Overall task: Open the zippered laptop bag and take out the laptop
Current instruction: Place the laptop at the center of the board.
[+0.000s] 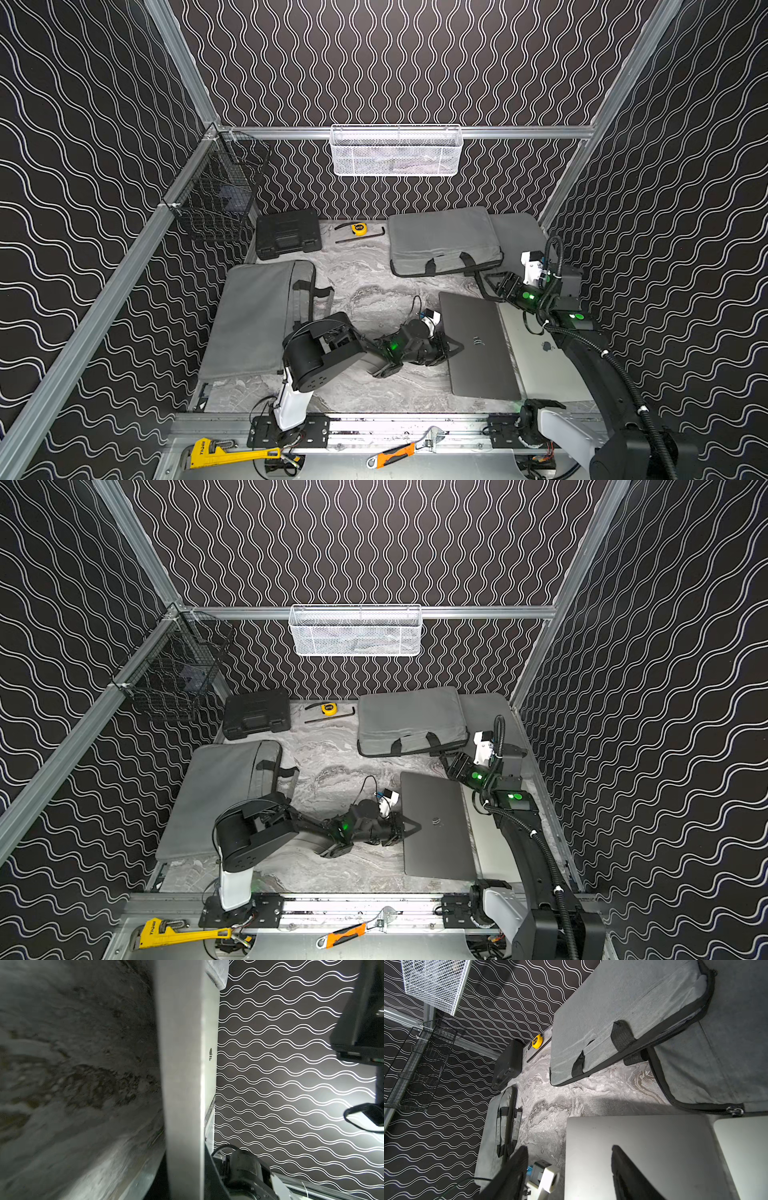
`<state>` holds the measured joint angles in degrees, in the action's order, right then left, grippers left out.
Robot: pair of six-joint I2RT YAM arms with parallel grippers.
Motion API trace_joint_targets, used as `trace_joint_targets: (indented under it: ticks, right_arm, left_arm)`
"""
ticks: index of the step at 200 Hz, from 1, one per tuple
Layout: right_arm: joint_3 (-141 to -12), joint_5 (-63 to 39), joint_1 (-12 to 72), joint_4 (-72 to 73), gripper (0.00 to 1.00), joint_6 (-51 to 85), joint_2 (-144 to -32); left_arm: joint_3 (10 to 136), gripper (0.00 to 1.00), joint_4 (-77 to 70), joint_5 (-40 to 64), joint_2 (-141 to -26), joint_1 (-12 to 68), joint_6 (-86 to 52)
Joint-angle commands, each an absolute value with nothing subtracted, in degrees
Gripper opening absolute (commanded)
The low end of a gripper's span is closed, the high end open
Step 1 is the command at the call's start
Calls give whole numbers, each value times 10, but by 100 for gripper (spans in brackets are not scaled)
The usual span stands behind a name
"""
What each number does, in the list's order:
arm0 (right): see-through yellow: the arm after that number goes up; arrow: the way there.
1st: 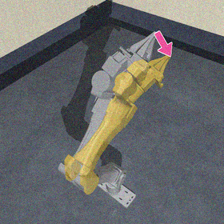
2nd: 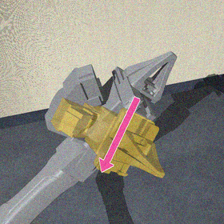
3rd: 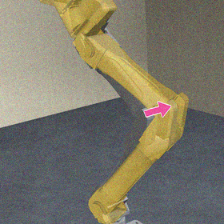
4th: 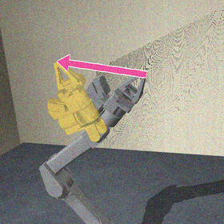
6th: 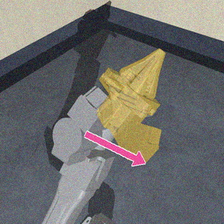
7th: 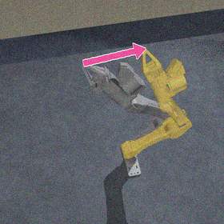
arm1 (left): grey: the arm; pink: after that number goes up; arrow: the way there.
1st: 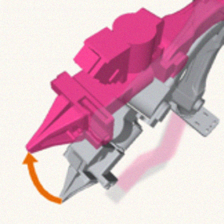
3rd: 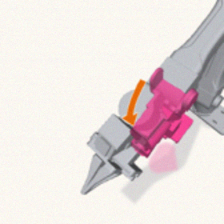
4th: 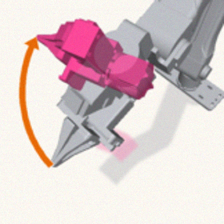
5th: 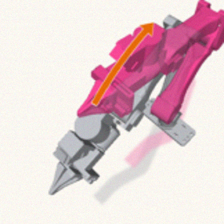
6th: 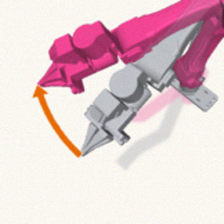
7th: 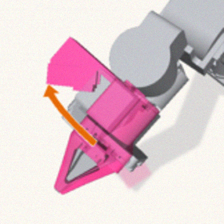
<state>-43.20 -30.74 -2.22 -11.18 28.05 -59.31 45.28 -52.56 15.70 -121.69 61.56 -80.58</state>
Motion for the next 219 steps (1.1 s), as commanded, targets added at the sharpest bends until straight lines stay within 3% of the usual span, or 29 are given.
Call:
trace_joint_targets:
  ticks: [1, 31, 71, 158, 219]
  right_arm:
    - [-433, -314, -20, -98, 65, 285, -589]
    - [-431, -313, -20, -97, 65, 285, -586]
    - [-421, -321, -20, -87, 65, 294, -591]
    - [-418, -316, -16, -90, 65, 295, -594]
    - [-422, -311, -7, -88, 65, 294, -604]
  left_arm:
    - [459, 0, -507, 144, -1220, 618, -794]
    - [460, 8, -474, 136, -1210, 622, -778]
    - [481, 11, -460, 151, -1226, 624, -769]
    - [467, 45, -433, 140, -1204, 620, -757]
    - [458, 50, -383, 135, -1170, 613, -730]
